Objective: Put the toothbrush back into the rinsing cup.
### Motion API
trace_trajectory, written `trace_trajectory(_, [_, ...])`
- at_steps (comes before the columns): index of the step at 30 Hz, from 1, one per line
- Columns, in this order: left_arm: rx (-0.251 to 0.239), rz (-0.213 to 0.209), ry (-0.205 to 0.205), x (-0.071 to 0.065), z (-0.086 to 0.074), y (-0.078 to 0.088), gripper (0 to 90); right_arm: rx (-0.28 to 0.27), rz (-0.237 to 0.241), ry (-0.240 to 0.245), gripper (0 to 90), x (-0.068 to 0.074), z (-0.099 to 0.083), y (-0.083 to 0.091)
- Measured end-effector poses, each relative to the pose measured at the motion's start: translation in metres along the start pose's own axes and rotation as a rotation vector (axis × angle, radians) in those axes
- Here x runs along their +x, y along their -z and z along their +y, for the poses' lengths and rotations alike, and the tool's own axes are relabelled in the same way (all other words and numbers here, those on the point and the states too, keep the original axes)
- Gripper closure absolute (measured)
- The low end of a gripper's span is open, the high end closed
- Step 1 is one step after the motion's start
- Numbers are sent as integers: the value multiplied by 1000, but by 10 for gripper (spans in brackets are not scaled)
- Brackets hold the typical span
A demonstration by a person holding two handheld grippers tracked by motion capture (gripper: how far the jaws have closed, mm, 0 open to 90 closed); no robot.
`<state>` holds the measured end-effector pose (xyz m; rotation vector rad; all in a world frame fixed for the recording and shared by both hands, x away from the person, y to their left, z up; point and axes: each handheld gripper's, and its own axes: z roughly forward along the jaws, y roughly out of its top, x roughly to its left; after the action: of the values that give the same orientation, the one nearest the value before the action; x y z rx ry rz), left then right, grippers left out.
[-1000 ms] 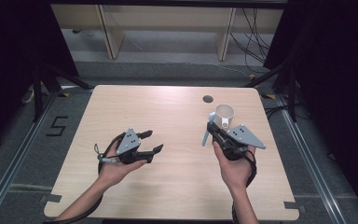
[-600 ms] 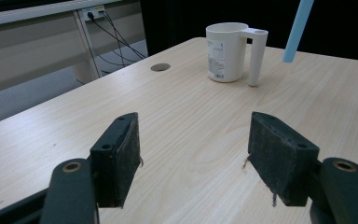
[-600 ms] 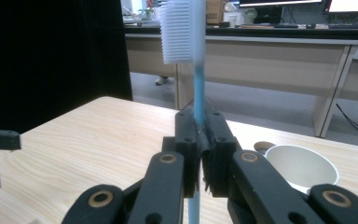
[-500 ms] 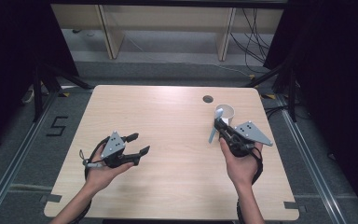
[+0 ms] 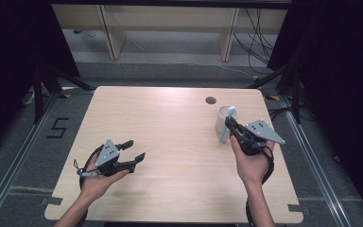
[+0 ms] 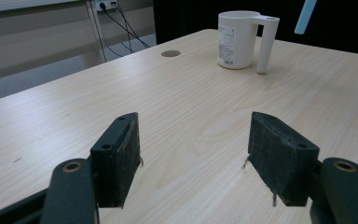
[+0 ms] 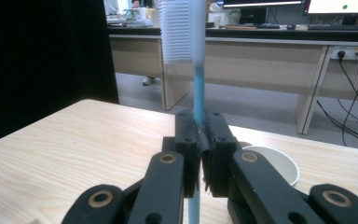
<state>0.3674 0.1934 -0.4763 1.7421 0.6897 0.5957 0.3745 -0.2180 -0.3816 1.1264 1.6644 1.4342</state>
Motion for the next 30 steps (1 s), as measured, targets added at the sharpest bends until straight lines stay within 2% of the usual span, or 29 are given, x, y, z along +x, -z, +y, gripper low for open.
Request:
trace_trajectory(1, [-7,0,5,0,-1,0,338,3,-11,9,862,-2,1,1])
trace_trajectory(2, [-3,2,4,1,-2,1,339,4,-10,-7,862,-2,1,1])
trace_trajectory(4, [14,10,6,1,-4,3,338,-8,-18,12,862,-5,2,0])
trace_trajectory(6, [14,13,5,2,-5,4,338,2,-24,0,862,-7,2,0])
trace_trajectory(7, [15,14,7,2,-6,4,338,-1,-30,13,862,-10,3,0])
trace_trajectory(8, [14,14,11,1,-6,4,339,-1,-37,-7,862,-10,3,-1])
trace_trajectory(12, [10,11,18,2,-8,3,339,-10,-46,10,862,-15,6,-4])
trace_trajectory(16, [6,9,19,2,-9,2,339,-10,-58,-5,862,-17,10,-6])
trace_trajectory(17, [5,10,19,2,-9,2,339,-14,-66,16,862,-20,11,-7])
trace_trajectory(20, [20,17,16,2,-9,3,339,-6,-72,2,862,-21,15,-9])
trace_trajectory(22, [21,17,17,2,-9,3,339,-18,-84,20,862,-23,18,-11])
trace_trajectory(26, [24,16,22,2,-10,3,338,-16,-89,22,862,-26,20,-14])
trace_trajectory(27, [23,16,23,2,-10,3,339,-10,-96,-8,862,-25,20,-15])
trace_trajectory(28, [23,16,22,3,-10,3,339,-15,-89,11,861,-27,21,-16])
trace_trajectory(30, [23,17,22,3,-10,3,339,-26,-92,11,862,-28,21,-19])
